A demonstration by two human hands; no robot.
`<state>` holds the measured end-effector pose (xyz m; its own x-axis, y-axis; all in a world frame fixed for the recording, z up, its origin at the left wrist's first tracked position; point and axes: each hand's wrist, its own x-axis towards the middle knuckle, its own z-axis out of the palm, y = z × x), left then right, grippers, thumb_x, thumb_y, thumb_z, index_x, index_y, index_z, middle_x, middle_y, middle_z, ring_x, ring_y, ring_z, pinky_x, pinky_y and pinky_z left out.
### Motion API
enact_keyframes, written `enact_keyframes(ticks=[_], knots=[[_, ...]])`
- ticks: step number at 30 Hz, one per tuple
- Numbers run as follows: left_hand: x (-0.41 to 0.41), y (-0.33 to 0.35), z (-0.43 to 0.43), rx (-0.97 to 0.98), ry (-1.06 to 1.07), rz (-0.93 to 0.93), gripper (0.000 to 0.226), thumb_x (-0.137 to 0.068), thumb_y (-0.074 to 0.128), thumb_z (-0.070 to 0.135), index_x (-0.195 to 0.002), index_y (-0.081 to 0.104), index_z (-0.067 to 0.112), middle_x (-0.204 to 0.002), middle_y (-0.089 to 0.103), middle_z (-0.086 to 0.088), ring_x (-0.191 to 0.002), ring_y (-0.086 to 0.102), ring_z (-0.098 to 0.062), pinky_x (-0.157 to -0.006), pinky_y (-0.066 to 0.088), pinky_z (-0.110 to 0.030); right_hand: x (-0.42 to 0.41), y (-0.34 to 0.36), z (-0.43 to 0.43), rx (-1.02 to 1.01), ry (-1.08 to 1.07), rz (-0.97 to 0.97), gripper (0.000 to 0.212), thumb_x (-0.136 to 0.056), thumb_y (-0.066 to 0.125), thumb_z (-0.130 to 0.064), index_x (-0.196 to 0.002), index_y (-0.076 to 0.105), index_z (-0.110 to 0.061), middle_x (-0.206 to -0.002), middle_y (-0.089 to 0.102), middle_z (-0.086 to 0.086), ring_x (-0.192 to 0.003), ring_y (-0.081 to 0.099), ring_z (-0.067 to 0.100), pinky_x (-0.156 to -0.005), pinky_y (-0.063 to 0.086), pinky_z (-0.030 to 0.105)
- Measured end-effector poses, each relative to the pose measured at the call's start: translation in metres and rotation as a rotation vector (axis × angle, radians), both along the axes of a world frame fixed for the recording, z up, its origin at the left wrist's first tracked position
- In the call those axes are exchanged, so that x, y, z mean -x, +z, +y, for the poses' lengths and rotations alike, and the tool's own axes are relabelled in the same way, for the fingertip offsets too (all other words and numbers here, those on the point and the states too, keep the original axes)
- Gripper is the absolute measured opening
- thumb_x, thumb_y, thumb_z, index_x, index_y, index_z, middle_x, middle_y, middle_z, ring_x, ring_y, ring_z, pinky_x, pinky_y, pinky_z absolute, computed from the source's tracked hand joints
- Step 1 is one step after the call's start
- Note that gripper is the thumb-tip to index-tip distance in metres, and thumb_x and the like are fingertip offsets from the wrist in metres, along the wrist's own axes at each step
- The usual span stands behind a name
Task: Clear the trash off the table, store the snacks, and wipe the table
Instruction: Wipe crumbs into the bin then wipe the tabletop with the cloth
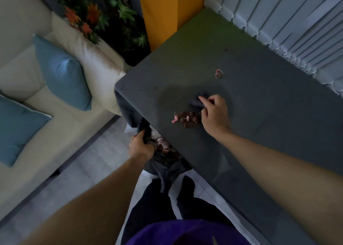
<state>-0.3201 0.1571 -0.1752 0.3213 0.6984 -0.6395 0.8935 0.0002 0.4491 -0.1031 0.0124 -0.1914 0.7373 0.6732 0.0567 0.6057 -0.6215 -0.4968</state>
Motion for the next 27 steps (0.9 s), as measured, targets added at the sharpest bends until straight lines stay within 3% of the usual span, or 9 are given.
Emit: enact_keyframes(ticks=[3,8,13,20,24,27], knots=[[0.003,0.004,-0.010,-0.014,0.004,0.002,0.071,-0.084,0.054,0.004,-0.150,0.039,0.025,-0.144,0.043,-0.008,-0.129,0.046,-0.033,-0.107,0.044,-0.041,0.009,0.000,-0.006,0.097,0.063,0.037,0.044,-0.091,0.056,-0.010,-0.135,0.059,-0.009,-0.111,0.047,0.011,-0.104,0.046,0.032,-0.091,0.047,0.048],[0.007,0.012,-0.027,-0.043,0.000,-0.009,0.071,-0.085,0.054,0.007,-0.152,0.036,0.022,-0.144,0.039,-0.008,-0.128,0.046,-0.032,-0.106,0.045,-0.042,0.037,0.008,-0.012,0.039,0.374,0.185,0.044,-0.093,0.058,-0.011,-0.137,0.058,-0.007,-0.111,0.048,0.010,-0.106,0.046,0.025,-0.090,0.040,0.027],[0.010,0.020,-0.037,-0.087,-0.019,-0.004,0.069,-0.088,0.056,0.011,-0.152,0.033,0.021,-0.145,0.035,-0.009,-0.128,0.045,-0.031,-0.104,0.041,-0.036,0.041,0.002,-0.021,0.051,0.104,0.045,0.045,-0.093,0.056,-0.013,-0.138,0.057,-0.010,-0.108,0.046,0.009,-0.100,0.045,0.029,-0.088,0.048,0.043],[0.011,0.024,-0.042,-0.069,0.012,-0.019,0.071,-0.088,0.058,0.015,-0.154,0.031,0.020,-0.148,0.032,-0.009,-0.132,0.041,-0.032,-0.111,0.039,-0.040,0.077,-0.005,-0.035,0.004,0.431,0.094,0.048,-0.088,0.061,-0.012,-0.135,0.059,-0.005,-0.105,0.050,0.012,-0.099,0.049,0.030,-0.083,0.052,0.043],[0.012,0.027,-0.044,-0.069,0.012,-0.022,0.072,-0.088,0.060,0.014,-0.154,0.032,0.020,-0.148,0.032,-0.009,-0.133,0.041,-0.032,-0.108,0.039,-0.037,0.090,-0.002,-0.041,-0.031,0.602,0.131,0.046,-0.084,0.063,-0.011,-0.130,0.063,-0.005,-0.100,0.051,0.011,-0.095,0.050,0.026,-0.082,0.045,0.031],[0.013,0.029,-0.044,-0.061,0.023,-0.026,0.071,-0.088,0.061,0.013,-0.153,0.033,0.020,-0.148,0.033,-0.008,-0.133,0.041,-0.032,-0.108,0.041,-0.038,0.085,0.006,-0.038,-0.114,0.515,0.140,0.038,-0.083,0.059,-0.012,-0.119,0.070,-0.008,-0.097,0.050,0.009,-0.091,0.050,0.022,-0.082,0.043,0.025]])
